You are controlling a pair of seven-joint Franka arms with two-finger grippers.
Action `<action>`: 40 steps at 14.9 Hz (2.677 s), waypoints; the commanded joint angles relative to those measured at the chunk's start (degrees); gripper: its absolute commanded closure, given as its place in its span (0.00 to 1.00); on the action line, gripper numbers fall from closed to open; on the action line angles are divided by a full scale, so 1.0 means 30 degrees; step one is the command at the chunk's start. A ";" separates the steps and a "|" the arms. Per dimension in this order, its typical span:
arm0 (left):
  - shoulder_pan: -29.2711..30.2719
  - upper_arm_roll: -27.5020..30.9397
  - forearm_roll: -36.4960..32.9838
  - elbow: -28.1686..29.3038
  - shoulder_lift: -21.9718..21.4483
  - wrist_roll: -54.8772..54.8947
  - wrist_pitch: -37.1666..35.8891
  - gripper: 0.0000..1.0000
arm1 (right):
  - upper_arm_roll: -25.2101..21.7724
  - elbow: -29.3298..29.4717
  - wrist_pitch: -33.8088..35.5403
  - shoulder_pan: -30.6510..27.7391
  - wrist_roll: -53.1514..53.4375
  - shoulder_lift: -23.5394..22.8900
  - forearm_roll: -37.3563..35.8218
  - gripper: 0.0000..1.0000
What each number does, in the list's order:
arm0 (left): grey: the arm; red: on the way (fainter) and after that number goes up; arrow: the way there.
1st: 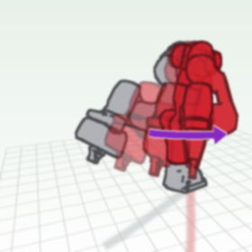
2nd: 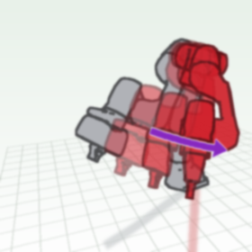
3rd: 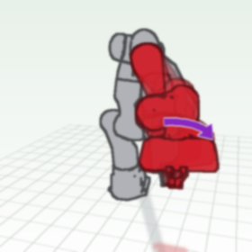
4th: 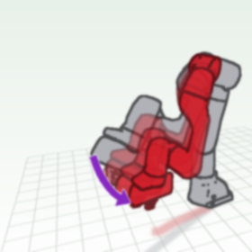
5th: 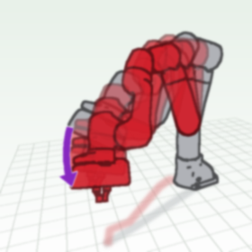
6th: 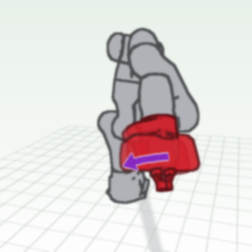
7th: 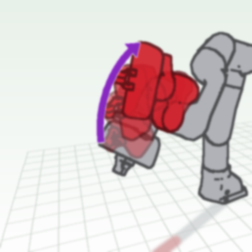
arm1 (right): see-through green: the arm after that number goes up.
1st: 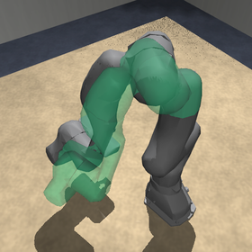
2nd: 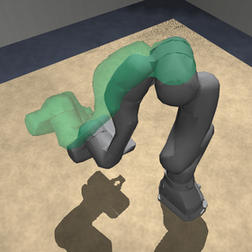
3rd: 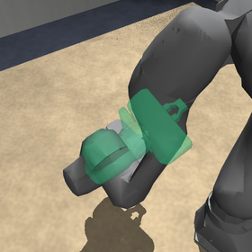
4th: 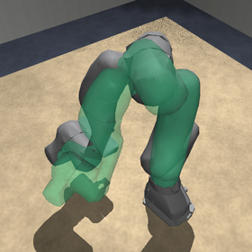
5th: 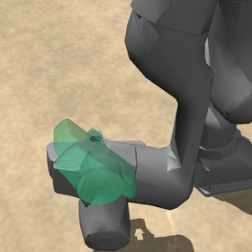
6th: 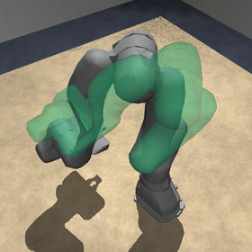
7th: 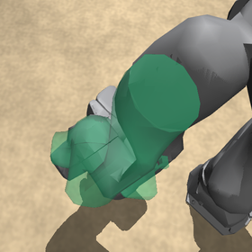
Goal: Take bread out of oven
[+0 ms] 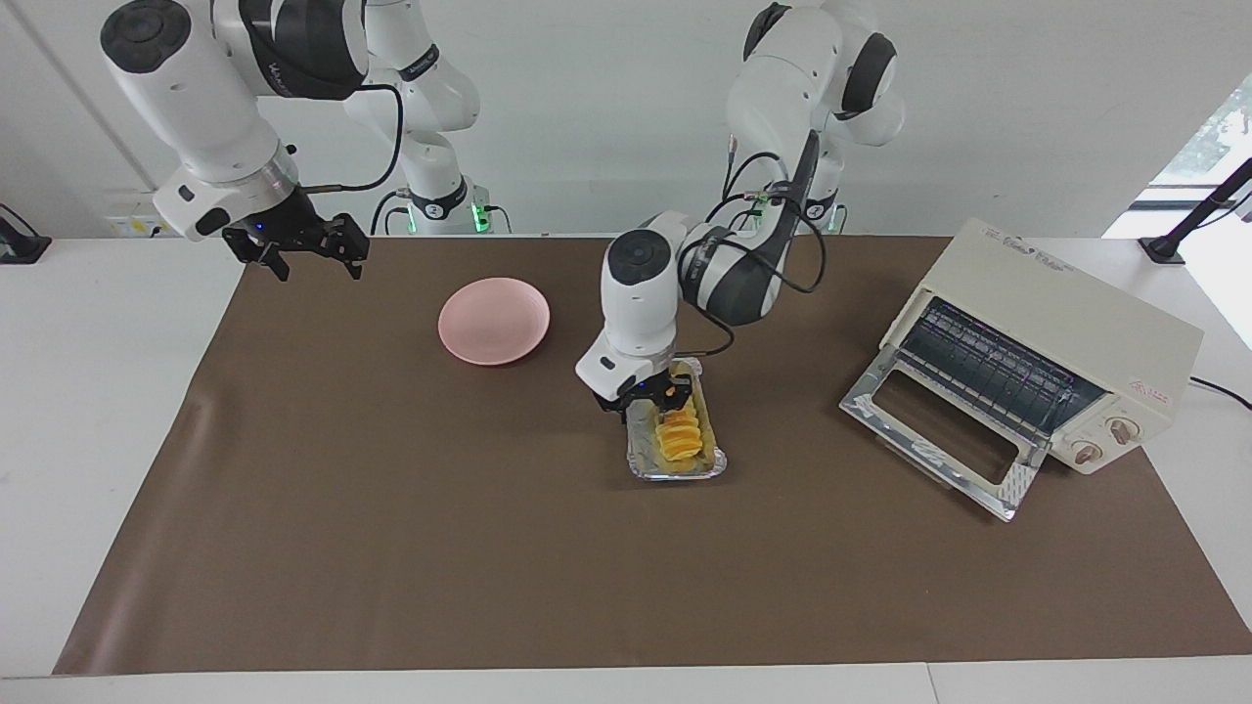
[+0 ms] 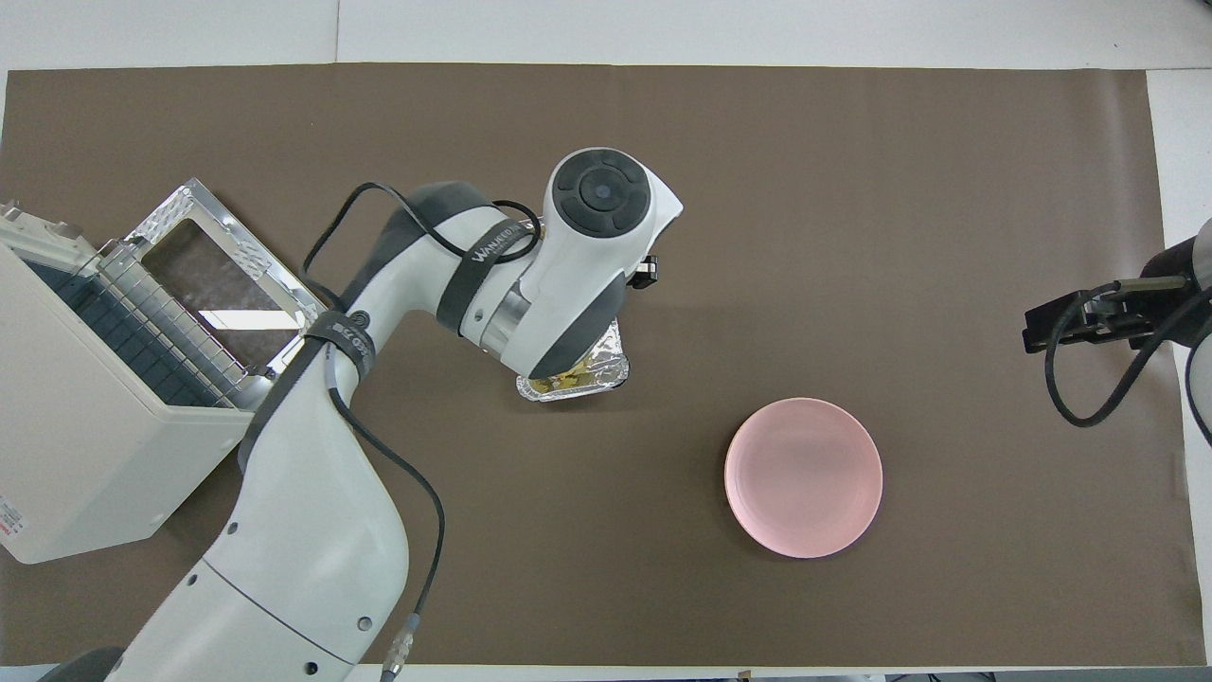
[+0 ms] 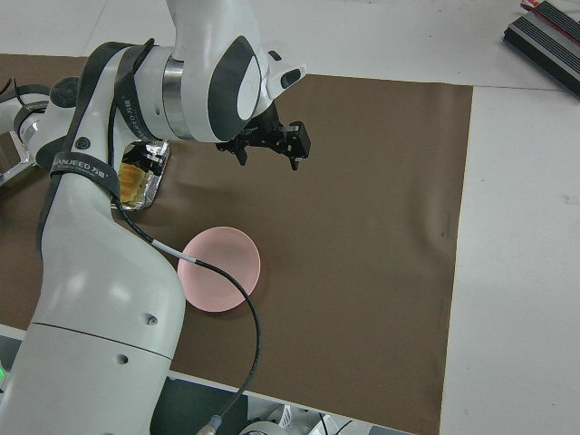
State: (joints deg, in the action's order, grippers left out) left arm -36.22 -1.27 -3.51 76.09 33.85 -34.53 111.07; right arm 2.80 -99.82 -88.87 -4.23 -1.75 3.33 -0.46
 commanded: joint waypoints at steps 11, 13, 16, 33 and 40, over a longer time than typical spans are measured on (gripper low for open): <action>0.9198 -0.0076 0.0554 0.4278 -1.0457 0.8871 -0.8867 0.00 | 0.0648 0.2236 -0.5476 0.5418 0.0346 -0.5375 0.0181 0.00; 0.9288 -0.0046 0.0554 0.5653 -1.1921 0.8873 -0.9221 0.00 | 0.0648 0.4755 -0.5215 0.6240 0.0436 -0.7719 0.0094 0.00; 0.9581 -0.0075 0.0554 0.7239 -1.3127 0.8931 -0.9397 0.00 | 0.0648 0.8684 -0.4042 0.7847 0.1455 -1.1149 0.0269 0.00; 1.1720 -0.1013 0.2165 0.7127 -1.2984 0.9781 -1.0158 0.00 | 0.0648 0.6645 -0.9721 1.0345 0.5241 -1.3122 0.0504 0.11; 1.1808 -0.0984 0.2165 0.7947 -1.3570 0.9781 -0.9251 0.00 | 0.0677 0.3981 -1.3702 1.0609 0.5270 -1.2918 0.0562 0.73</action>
State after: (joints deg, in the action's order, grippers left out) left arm -1.84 -3.87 2.37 96.95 -4.40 -5.64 81.51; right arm 4.74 -84.33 -126.40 27.47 13.76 -36.79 0.29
